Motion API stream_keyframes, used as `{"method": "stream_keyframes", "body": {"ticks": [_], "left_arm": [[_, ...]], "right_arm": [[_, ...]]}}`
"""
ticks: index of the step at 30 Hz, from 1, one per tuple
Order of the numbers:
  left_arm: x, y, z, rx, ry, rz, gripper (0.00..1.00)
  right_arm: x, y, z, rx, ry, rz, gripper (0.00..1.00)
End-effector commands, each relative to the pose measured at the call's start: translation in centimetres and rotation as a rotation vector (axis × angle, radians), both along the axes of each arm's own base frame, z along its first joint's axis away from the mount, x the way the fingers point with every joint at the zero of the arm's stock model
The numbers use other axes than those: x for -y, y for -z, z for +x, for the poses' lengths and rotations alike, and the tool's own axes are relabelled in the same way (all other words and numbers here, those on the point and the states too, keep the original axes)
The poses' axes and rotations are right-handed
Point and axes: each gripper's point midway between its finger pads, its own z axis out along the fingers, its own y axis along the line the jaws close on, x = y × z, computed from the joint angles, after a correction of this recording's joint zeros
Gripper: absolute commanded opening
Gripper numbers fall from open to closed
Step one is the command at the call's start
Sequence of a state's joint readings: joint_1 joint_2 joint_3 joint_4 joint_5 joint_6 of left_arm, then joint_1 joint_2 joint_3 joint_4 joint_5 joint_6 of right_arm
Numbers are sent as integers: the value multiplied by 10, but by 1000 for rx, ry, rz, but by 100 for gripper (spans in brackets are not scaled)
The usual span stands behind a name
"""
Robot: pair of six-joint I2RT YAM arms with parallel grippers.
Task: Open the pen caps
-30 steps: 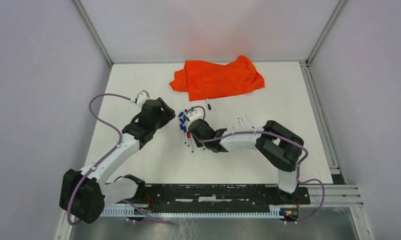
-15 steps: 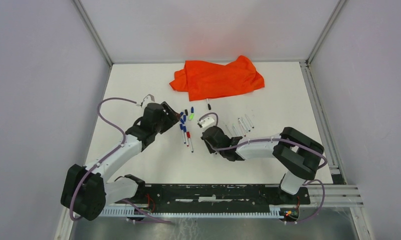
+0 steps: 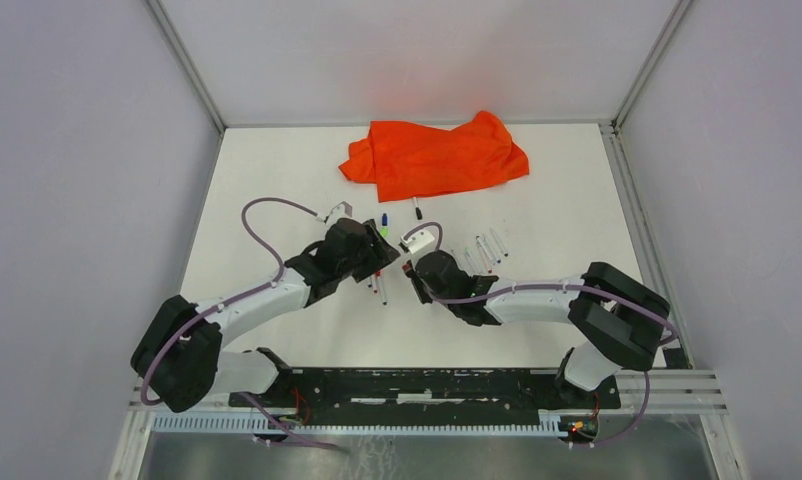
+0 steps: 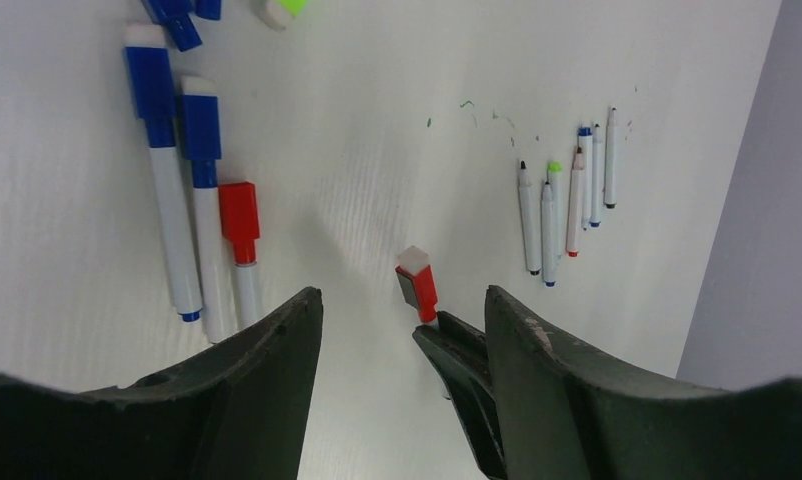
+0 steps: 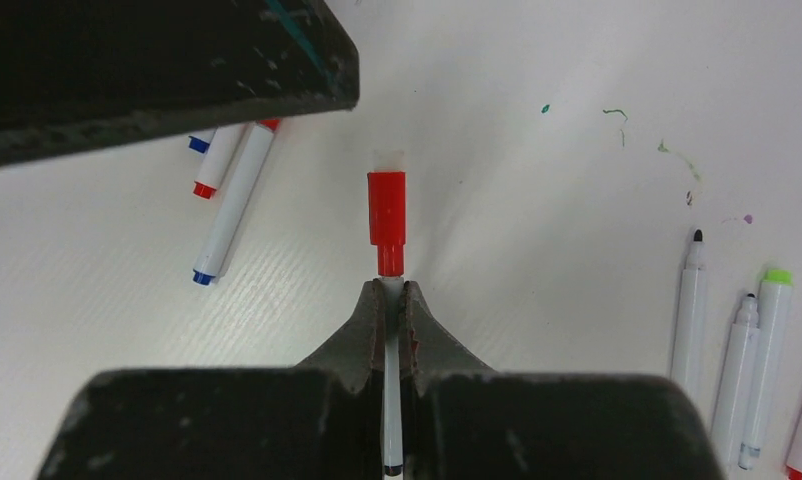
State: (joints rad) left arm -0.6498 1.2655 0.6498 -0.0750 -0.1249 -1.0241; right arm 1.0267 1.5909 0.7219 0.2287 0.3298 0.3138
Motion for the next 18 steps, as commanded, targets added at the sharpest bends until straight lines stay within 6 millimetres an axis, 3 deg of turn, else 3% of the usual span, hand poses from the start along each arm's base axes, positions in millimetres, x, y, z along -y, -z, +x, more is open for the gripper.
{"method": "stream_keyframes", "body": {"ticks": [1,11,18], "left_arm": [[21,-15,11,17,-34,-58,66],[45,8,10,-59,-29,-38,61],[58,9,15,-80,-38,-30,60]], "right_arm": [[-3,-26,6,69,0,64,0],[-3,-40,6,131,-4,45,0],[-4,-43,4,160,-10,13,0]]}}
